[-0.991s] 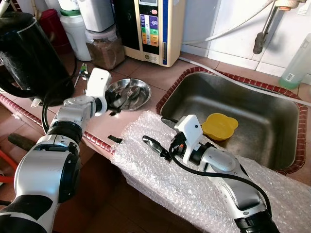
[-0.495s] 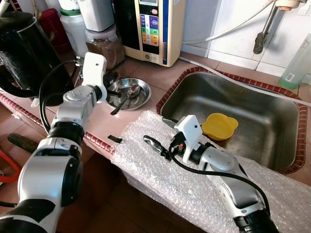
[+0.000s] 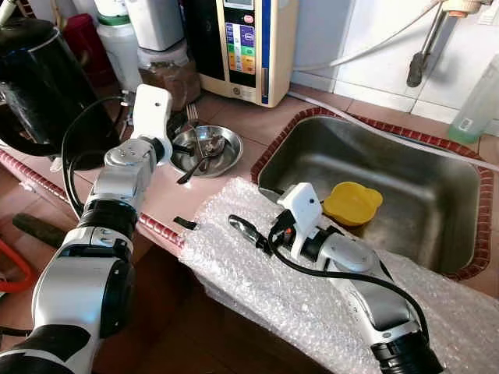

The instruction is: Kitchen organization

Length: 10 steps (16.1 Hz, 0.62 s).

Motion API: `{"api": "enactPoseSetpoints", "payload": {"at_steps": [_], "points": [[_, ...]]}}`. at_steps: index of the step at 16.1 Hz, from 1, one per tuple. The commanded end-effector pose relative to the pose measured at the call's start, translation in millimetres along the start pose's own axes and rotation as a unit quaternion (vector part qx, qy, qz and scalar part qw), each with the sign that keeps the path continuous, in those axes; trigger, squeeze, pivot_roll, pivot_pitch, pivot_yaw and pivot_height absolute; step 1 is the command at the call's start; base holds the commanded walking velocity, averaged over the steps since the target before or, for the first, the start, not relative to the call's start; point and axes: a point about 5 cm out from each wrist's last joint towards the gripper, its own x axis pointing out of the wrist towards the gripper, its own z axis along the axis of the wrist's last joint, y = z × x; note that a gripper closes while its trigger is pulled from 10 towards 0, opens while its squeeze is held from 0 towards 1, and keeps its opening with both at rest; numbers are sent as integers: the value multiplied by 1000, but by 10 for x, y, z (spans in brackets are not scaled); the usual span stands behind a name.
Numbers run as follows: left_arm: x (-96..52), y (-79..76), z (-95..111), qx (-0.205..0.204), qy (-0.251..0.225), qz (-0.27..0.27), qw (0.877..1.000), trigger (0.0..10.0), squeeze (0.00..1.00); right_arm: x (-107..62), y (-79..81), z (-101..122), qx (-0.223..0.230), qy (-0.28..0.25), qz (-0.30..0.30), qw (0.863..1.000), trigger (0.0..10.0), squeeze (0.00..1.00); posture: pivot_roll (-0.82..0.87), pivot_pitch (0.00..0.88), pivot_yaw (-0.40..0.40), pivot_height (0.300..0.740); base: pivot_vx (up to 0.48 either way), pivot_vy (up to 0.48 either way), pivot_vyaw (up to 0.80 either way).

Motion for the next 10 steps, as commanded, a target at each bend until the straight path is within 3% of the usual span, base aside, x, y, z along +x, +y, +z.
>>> {"api": "enactPoseSetpoints", "payload": {"at_steps": [1,2,6,10], "points": [[-27,74,-126,-13,28,19,999,6118,0,23,-10,6,-4,-1,-1,1000,10000,0,-62,27,74,740,0,0,0],[-28,65,-181,-29,40,20,999,10000,1000,24,-9,1,-4,0,-1,1000,10000,0,-62,24,73,740,0,0,0],[-20,-125,-403,-33,96,-20,995,10000,1000,18,3,-11,-5,1,2,1000,10000,0,-74,16,75,740,0,0,0],[-20,-170,-478,-23,116,-28,993,10000,1000,12,11,-23,-5,3,2,1000,10000,0,-74,17,72,740,0,0,0]]}}
